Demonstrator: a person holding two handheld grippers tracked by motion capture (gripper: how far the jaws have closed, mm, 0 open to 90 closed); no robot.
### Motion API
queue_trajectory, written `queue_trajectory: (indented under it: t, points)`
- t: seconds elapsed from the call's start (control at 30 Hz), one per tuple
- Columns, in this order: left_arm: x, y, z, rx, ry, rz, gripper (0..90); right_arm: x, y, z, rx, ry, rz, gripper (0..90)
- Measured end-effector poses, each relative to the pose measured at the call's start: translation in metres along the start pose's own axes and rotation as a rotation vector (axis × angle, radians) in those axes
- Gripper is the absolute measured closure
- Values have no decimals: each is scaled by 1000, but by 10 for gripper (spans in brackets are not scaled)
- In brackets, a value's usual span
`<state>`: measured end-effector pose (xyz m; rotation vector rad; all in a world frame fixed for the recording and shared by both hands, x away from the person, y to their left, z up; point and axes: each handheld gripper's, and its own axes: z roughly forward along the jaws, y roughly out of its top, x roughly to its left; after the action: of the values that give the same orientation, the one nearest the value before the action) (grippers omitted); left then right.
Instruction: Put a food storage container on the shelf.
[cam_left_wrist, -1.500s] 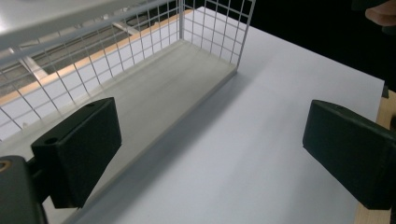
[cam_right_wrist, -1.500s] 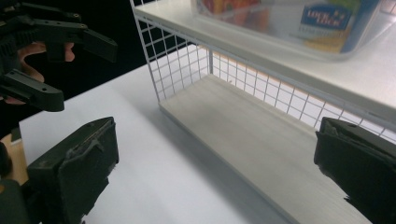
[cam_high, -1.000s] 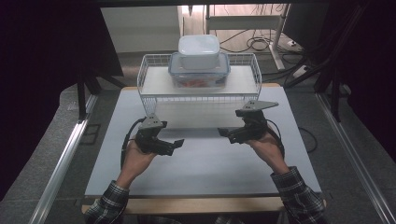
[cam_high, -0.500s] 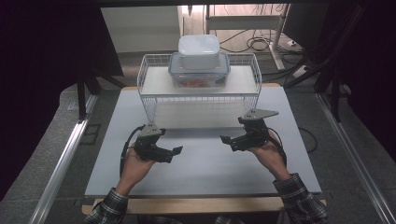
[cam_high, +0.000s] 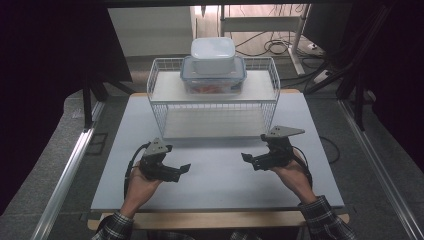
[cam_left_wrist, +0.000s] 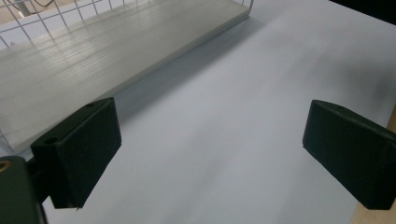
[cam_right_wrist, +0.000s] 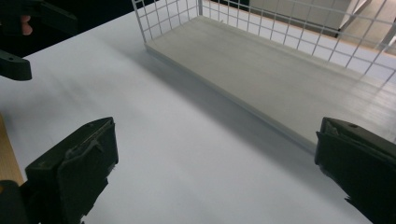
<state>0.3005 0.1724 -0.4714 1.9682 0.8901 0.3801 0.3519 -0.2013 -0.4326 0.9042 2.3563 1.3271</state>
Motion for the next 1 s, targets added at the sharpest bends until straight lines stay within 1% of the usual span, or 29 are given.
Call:
queue_trajectory:
  t: [0.1, 0.27, 0.5, 0.67, 0.83, 0.9, 1.0]
  points:
    - [0, -5, -2, 0, 4, -8, 42, -1, -5, -2, 2, -6, 8, 0]
    - [1, -14, -5, 2, 10, -19, 41, -1, -10, -7, -1, -20, -1, 0]
    - [2, -28, -6, 22, 20, -36, 39, -4, -22, -12, -3, -45, -1, 0]
    - [5, -37, -5, 37, 29, -41, 35, -8, -34, -13, 8, -63, 14, 0]
    - [5, -42, -6, 51, 36, -41, 29, -13, -45, -11, 23, -78, 29, 0]
    - [5, -45, -6, 59, 43, -31, 27, -14, -49, -12, 26, -82, 35, 0]
    - [5, -48, -5, 68, 50, -30, 24, -16, -56, -12, 35, -86, 46, 0]
